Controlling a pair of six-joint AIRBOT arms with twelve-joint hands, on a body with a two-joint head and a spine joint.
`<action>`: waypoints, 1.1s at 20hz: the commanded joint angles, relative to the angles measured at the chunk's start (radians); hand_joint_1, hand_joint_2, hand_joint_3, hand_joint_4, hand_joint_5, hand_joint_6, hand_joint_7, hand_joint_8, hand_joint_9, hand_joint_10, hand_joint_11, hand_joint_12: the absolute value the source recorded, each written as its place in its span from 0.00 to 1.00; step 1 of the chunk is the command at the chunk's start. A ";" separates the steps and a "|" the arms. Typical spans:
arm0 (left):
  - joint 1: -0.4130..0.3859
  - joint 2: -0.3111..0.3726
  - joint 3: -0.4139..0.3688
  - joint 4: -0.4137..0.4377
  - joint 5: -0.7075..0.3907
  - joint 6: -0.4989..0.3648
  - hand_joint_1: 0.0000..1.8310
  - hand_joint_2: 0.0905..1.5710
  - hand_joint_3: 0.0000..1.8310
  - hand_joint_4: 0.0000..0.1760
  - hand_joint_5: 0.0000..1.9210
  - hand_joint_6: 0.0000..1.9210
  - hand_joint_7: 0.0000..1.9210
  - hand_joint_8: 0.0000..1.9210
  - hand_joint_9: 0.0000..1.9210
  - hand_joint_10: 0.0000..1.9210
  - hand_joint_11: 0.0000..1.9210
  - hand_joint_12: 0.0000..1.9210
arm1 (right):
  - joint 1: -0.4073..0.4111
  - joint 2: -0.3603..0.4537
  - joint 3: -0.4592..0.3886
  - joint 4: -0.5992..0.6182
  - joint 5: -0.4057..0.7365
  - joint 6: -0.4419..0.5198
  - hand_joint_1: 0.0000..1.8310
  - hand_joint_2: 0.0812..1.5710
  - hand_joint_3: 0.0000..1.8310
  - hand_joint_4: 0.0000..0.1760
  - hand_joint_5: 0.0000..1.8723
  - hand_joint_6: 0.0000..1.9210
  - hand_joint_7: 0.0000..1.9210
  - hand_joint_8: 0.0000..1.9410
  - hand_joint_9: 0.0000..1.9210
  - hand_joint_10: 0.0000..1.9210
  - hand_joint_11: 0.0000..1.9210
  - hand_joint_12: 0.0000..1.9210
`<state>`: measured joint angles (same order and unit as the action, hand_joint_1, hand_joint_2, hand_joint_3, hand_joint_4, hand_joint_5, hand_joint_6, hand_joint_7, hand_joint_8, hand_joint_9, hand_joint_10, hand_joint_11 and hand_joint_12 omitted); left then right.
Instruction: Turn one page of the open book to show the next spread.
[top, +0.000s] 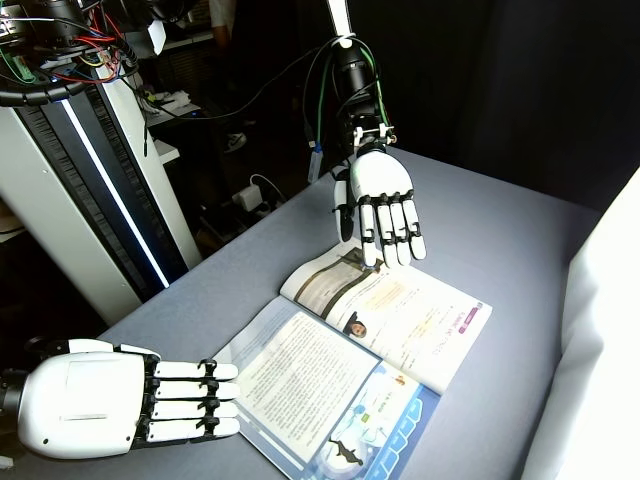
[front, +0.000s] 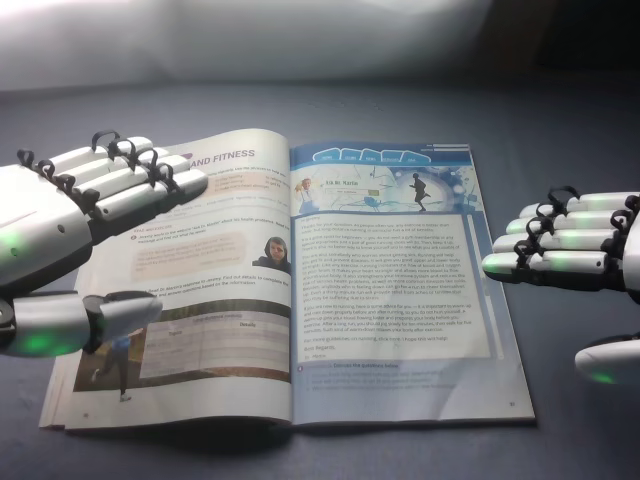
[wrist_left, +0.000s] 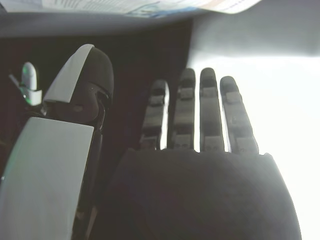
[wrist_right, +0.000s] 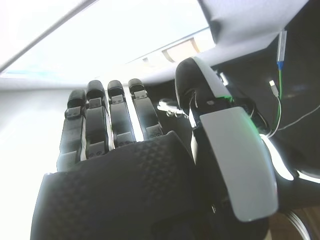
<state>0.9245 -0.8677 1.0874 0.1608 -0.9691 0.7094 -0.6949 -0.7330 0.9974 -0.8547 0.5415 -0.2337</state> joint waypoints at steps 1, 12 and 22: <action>-0.002 0.008 0.002 -0.027 -0.113 -0.002 0.07 0.86 0.01 0.17 0.00 0.00 0.00 0.00 0.00 0.00 0.00 0.00 | 0.012 0.007 -0.001 0.031 0.065 0.005 0.00 0.83 0.02 0.00 0.00 0.00 0.00 0.00 0.00 0.00 0.00 0.00; 0.080 0.047 -0.025 -0.192 -0.261 0.078 0.04 0.87 0.00 0.22 0.00 0.00 0.00 0.00 0.00 0.00 0.00 0.00 | 0.024 -0.076 0.054 -0.054 0.001 0.061 0.00 0.84 0.02 0.00 0.00 0.00 0.00 0.00 0.00 0.00 0.00 0.00; 0.173 0.067 -0.047 -0.295 -0.367 0.100 0.14 0.86 0.00 0.11 0.00 0.00 0.00 0.00 0.00 0.00 0.00 0.00 | 0.023 -0.171 0.122 -0.154 -0.036 0.149 0.00 0.81 0.00 0.00 0.03 0.01 0.00 0.00 0.00 0.00 0.00 0.00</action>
<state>1.1019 -0.8074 1.0412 -0.1135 -1.2091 0.8112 -0.6827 -0.9096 1.1172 -1.0340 0.4538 -0.0895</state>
